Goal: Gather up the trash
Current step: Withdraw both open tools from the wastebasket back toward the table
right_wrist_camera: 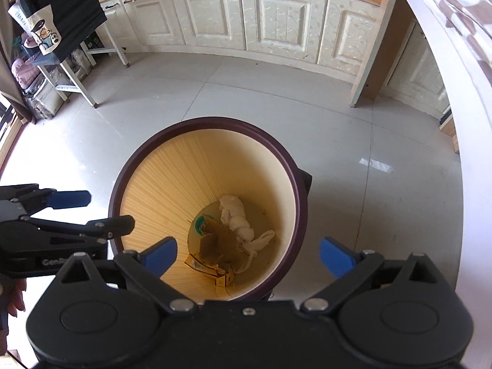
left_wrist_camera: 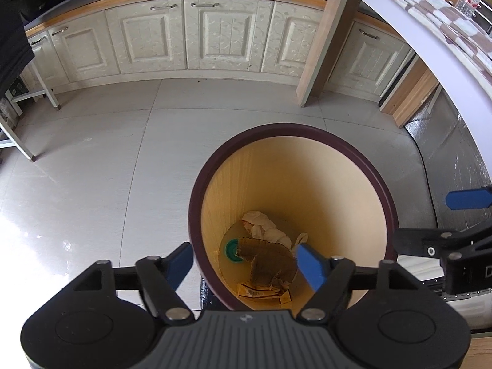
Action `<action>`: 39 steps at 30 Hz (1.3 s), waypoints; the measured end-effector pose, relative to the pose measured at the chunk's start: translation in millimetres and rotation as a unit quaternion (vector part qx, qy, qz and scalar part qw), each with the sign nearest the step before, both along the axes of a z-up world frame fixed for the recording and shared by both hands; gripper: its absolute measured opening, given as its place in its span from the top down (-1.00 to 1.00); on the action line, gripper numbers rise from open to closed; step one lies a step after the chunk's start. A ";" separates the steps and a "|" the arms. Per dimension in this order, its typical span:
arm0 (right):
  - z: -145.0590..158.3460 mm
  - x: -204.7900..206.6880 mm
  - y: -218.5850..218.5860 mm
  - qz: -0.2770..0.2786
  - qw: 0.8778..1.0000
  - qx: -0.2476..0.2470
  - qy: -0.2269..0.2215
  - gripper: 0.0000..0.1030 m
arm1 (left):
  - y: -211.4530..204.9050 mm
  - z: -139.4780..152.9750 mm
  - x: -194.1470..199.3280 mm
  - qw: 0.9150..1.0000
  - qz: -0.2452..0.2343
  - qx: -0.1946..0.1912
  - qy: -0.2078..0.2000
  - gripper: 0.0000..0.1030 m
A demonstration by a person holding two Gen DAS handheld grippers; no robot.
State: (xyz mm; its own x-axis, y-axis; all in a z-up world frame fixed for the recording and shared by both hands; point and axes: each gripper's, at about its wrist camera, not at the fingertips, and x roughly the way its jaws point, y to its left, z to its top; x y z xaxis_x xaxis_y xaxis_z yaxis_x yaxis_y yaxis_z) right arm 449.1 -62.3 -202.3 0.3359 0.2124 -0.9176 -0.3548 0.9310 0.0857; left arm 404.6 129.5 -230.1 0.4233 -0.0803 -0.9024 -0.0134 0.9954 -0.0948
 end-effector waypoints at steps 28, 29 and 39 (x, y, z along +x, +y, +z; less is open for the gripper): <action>9.8 -43.5 -26.2 -0.075 0.997 0.000 -0.019 -1.00 | 12.7 30.5 -40.4 1.000 0.009 -0.005 -0.016 -1.00; 11.7 -46.5 -26.7 -0.077 0.997 0.001 -0.024 -1.00 | 12.6 32.4 -42.6 1.000 0.009 -0.005 -0.018 -1.00; 24.8 -75.4 -19.0 -0.076 0.996 0.006 -0.050 -1.00 | 22.0 44.2 -71.0 0.999 0.019 -0.009 -0.038 -1.00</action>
State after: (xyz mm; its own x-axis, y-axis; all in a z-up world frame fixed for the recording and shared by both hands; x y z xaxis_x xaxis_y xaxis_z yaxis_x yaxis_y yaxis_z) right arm 373.6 -81.3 -177.5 0.4548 0.1622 -0.8757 -0.2175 0.9737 0.0674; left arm 333.6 151.5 -186.0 0.4940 -0.0777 -0.8660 -0.0441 0.9925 -0.1142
